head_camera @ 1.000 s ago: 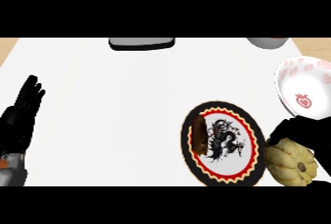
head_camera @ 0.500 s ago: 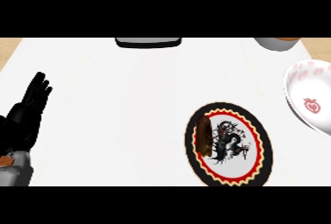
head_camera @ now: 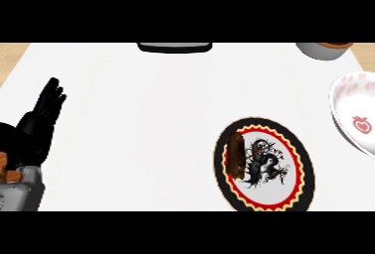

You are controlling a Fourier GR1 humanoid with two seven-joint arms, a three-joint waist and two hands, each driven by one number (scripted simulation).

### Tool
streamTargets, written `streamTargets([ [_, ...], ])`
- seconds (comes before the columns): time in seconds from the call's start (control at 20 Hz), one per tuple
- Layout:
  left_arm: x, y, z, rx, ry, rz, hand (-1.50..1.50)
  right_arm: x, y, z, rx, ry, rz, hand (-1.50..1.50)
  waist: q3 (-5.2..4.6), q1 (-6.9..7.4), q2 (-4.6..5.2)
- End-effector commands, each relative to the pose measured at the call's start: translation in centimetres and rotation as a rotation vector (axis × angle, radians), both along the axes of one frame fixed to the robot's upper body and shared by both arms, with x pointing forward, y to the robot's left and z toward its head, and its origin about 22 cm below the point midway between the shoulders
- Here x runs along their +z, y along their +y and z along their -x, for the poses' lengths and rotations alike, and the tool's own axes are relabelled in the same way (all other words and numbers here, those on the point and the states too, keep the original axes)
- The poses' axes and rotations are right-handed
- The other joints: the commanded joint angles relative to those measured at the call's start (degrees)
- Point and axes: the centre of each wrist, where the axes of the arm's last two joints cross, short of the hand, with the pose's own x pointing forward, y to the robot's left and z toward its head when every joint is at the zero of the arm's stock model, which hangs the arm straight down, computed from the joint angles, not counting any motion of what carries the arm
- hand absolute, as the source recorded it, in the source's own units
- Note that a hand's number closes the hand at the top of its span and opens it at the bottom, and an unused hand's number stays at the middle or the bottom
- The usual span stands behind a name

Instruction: Pick the squash from the plate and place it in the bowl

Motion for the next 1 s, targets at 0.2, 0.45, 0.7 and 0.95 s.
streamTargets([
  [0.2, 0.2, 0.5, -0.2, -0.025, -0.009, -0.007, 0.00, -6.3, -2.7, -5.5, -0.002, 0.010, -0.023, 1.50, 0.06, 0.83, 0.26],
  [0.45, -0.5, 0.1, -0.5, -0.008, -0.004, 0.006, 0.00, -7.0, -2.2, -9.5, -0.010, 0.015, -0.022, 1.50, 0.04, 0.96, 0.30],
  [0.7, 0.0, -0.4, -0.7, -0.013, -0.021, -0.004, 0.00, -9.1, -3.9, -8.8, -0.162, 0.326, 0.133, -1.50, 0.09, 2.03, 0.65],
  [0.95, 0.1, -1.0, 0.0, -0.038, -0.021, 0.009, 0.00, -8.9, -4.9, -9.8, -0.009, 0.348, 0.073, -1.50, 0.13, 2.08, 0.60],
])
